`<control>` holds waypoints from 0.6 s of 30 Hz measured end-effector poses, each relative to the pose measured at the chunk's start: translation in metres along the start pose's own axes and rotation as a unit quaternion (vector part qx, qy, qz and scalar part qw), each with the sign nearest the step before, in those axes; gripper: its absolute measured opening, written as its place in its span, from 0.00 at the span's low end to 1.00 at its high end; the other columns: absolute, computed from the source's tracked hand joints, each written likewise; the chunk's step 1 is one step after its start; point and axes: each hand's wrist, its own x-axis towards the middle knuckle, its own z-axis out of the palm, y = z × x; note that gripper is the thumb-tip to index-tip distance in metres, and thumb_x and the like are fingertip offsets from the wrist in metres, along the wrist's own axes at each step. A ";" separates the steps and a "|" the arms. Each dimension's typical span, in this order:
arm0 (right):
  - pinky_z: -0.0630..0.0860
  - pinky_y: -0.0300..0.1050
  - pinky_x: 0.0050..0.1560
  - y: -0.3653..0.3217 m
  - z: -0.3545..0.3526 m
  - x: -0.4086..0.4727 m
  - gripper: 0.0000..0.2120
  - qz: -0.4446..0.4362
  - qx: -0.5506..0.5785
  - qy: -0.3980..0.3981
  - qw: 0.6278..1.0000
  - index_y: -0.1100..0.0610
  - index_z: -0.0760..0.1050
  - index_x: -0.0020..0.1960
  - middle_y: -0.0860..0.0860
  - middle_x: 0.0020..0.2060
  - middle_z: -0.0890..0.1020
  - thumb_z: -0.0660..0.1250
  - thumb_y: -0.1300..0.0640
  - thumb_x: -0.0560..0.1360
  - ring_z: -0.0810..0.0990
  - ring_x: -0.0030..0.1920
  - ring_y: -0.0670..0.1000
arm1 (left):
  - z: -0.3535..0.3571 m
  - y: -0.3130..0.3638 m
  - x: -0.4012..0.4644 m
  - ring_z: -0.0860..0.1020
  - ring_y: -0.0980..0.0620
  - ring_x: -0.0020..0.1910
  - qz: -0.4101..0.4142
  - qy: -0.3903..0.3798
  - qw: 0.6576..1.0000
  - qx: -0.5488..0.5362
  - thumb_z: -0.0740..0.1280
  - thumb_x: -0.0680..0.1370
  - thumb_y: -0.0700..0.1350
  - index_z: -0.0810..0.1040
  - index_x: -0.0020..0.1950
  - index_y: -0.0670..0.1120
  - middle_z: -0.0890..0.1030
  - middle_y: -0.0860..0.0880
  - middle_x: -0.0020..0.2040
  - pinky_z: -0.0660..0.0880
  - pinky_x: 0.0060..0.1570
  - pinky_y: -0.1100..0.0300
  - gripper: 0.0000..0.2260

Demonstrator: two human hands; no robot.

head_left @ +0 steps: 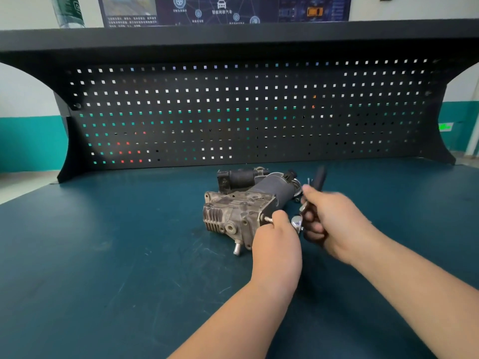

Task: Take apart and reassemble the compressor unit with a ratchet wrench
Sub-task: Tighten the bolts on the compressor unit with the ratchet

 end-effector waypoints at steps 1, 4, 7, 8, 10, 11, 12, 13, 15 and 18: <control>0.59 0.37 0.22 -0.001 0.002 -0.004 0.17 -0.098 -0.073 0.009 0.992 0.57 0.66 0.35 0.51 0.22 0.67 0.58 0.53 0.81 0.61 0.17 0.46 | 0.000 -0.001 0.003 0.74 0.43 0.49 -0.007 0.004 1.000 -0.025 0.51 0.80 0.50 0.76 0.45 0.42 0.80 0.41 0.49 0.64 0.45 0.59 0.17; 0.65 0.33 0.29 -0.004 0.001 -0.016 0.13 -0.389 -0.280 -0.010 0.878 0.48 0.67 0.37 0.47 0.25 0.73 0.59 0.51 0.80 0.68 0.25 0.43 | -0.002 0.001 0.001 0.74 0.46 0.48 -0.004 -0.002 1.000 -0.012 0.50 0.81 0.51 0.76 0.46 0.45 0.78 0.47 0.44 0.66 0.48 0.56 0.18; 0.67 0.30 0.31 -0.001 -0.001 -0.018 0.11 -0.442 -0.314 -0.038 0.839 0.45 0.67 0.39 0.41 0.29 0.75 0.58 0.50 0.80 0.71 0.29 0.41 | -0.003 0.001 -0.001 0.74 0.39 0.55 0.021 0.003 1.000 -0.004 0.49 0.82 0.44 0.73 0.44 0.43 0.78 0.37 0.53 0.70 0.53 0.51 0.15; 0.66 0.31 0.30 -0.001 0.000 -0.015 0.12 -0.405 -0.306 -0.020 0.861 0.47 0.67 0.38 0.42 0.27 0.75 0.58 0.50 0.80 0.71 0.27 0.42 | -0.003 0.000 0.001 0.74 0.39 0.56 0.014 0.016 1.000 -0.008 0.49 0.82 0.43 0.74 0.47 0.40 0.77 0.37 0.54 0.70 0.53 0.52 0.15; 0.65 0.39 0.27 -0.003 0.002 -0.007 0.15 -0.257 -0.252 0.023 0.933 0.54 0.68 0.37 0.46 0.23 0.72 0.58 0.49 0.80 0.67 0.22 0.43 | -0.002 -0.002 0.004 0.74 0.43 0.50 0.008 0.012 1.000 0.004 0.49 0.81 0.43 0.75 0.50 0.38 0.78 0.41 0.50 0.69 0.48 0.55 0.16; 0.63 0.39 0.24 -0.003 0.001 -0.004 0.16 -0.157 -0.189 0.029 0.969 0.56 0.67 0.37 0.47 0.22 0.70 0.57 0.50 0.80 0.65 0.19 0.44 | -0.002 -0.002 0.006 0.73 0.47 0.45 0.008 0.011 1.000 0.004 0.49 0.81 0.44 0.75 0.47 0.39 0.78 0.45 0.46 0.67 0.44 0.56 0.17; 0.60 0.36 0.22 -0.002 0.000 0.000 0.16 -0.053 -0.112 0.020 0.992 0.57 0.67 0.37 0.49 0.21 0.69 0.58 0.52 0.81 0.63 0.17 0.45 | -0.002 -0.002 0.007 0.72 0.50 0.41 0.004 0.006 1.000 0.006 0.49 0.81 0.45 0.75 0.45 0.40 0.77 0.47 0.43 0.65 0.41 0.58 0.17; 0.58 0.33 0.19 -0.001 -0.002 0.001 0.16 0.043 -0.041 0.004 0.998 0.58 0.67 0.36 0.49 0.20 0.67 0.58 0.53 0.81 0.61 0.15 0.45 | -0.002 -0.001 0.005 0.71 0.52 0.39 0.000 -0.002 1.000 0.013 0.49 0.81 0.45 0.74 0.42 0.41 0.76 0.48 0.41 0.63 0.39 0.59 0.17; 0.56 0.30 0.17 0.003 -0.002 0.001 0.15 0.142 0.040 -0.017 0.989 0.57 0.65 0.36 0.49 0.20 0.66 0.58 0.54 0.81 0.60 0.14 0.44 | -0.003 -0.001 0.007 0.70 0.54 0.36 0.004 0.001 1.000 0.009 0.49 0.81 0.46 0.71 0.37 0.44 0.74 0.49 0.39 0.62 0.38 0.59 0.18; 0.57 0.35 0.19 0.007 0.001 0.003 0.16 0.014 0.020 0.003 1.000 0.57 0.65 0.36 0.49 0.20 0.65 0.58 0.53 0.81 0.59 0.16 0.45 | -0.001 -0.002 0.007 0.71 0.51 0.39 -0.003 0.003 1.000 -0.002 0.49 0.81 0.47 0.71 0.36 0.45 0.74 0.50 0.38 0.63 0.38 0.59 0.18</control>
